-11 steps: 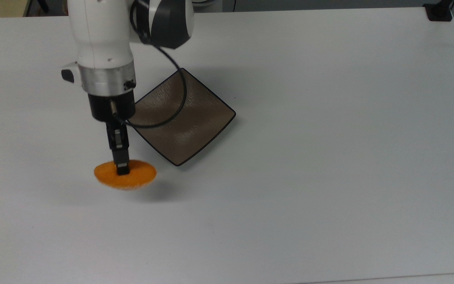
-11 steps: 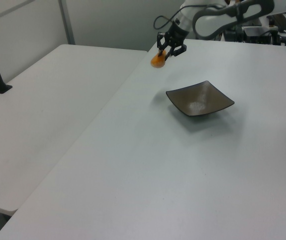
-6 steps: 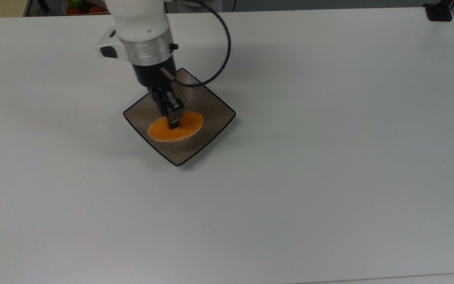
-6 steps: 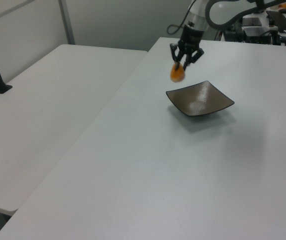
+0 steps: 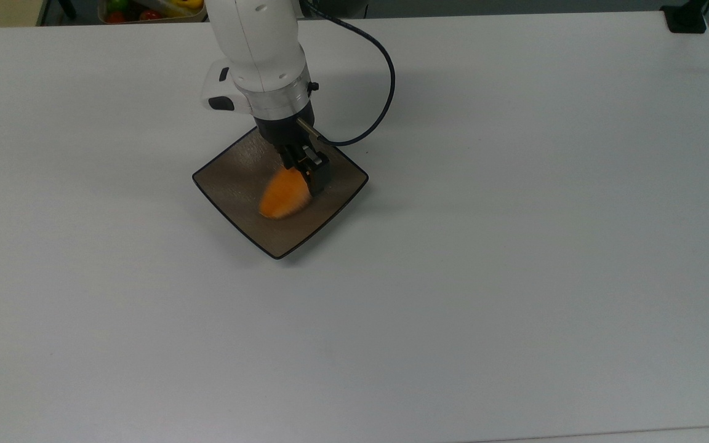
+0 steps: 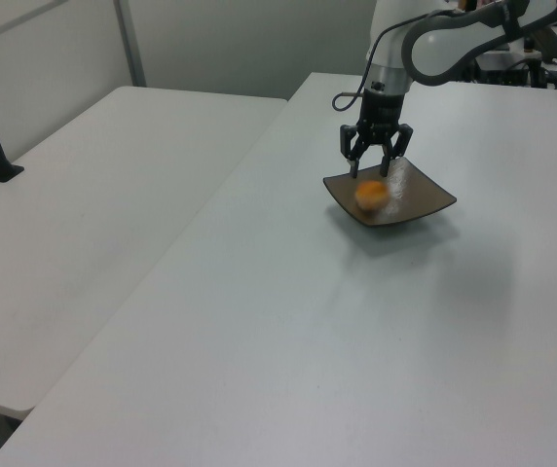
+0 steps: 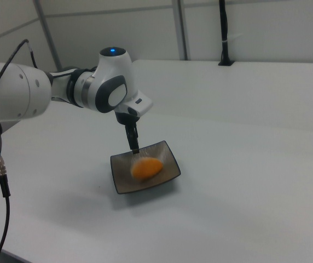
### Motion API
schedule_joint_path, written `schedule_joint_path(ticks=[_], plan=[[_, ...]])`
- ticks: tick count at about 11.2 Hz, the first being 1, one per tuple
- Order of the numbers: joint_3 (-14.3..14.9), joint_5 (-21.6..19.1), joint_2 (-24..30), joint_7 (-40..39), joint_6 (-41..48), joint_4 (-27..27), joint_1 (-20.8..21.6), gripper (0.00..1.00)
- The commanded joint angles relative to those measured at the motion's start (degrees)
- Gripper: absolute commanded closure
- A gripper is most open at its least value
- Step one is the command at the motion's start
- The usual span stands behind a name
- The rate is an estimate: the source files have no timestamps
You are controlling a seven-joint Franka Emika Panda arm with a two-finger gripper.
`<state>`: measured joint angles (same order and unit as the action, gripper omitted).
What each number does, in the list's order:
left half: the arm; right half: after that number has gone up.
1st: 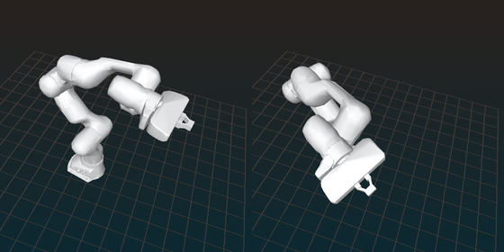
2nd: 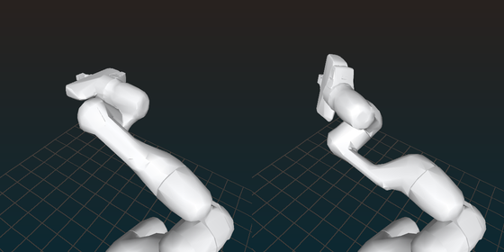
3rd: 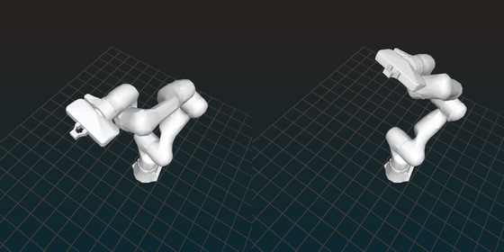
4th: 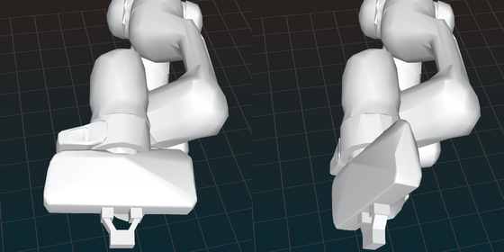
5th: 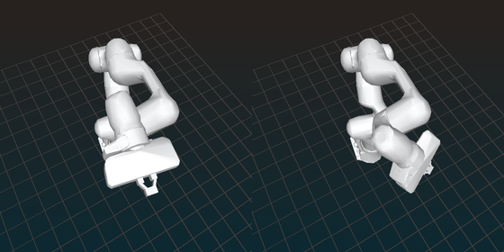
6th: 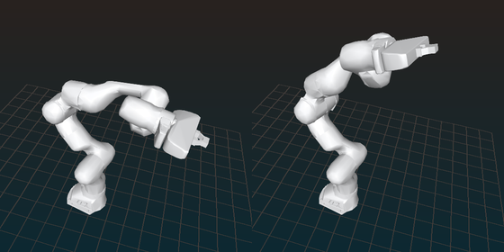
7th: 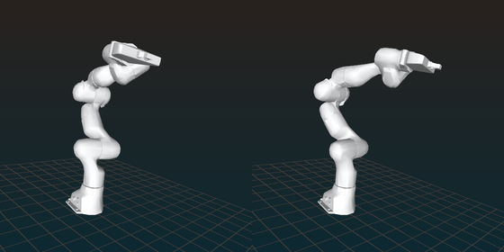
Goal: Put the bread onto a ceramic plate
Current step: 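Lower the bread slice onto the plate and open the gripper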
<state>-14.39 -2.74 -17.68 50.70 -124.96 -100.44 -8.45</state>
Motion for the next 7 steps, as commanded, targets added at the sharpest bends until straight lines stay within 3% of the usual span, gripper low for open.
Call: schedule_joint_path(ticks=[1, 4, 7], plan=[[0.15, -1.04, 0.71, 0.36, 0.07, -0.37, 0.10, 0.00], [-0.20, -0.08, 2.64, -3.30, 1.21, 0.25, 0.10, 0.00], [-0.20, -0.52, 6.77, -20.58, 8.31, 0.34, -0.42, 0.00]])
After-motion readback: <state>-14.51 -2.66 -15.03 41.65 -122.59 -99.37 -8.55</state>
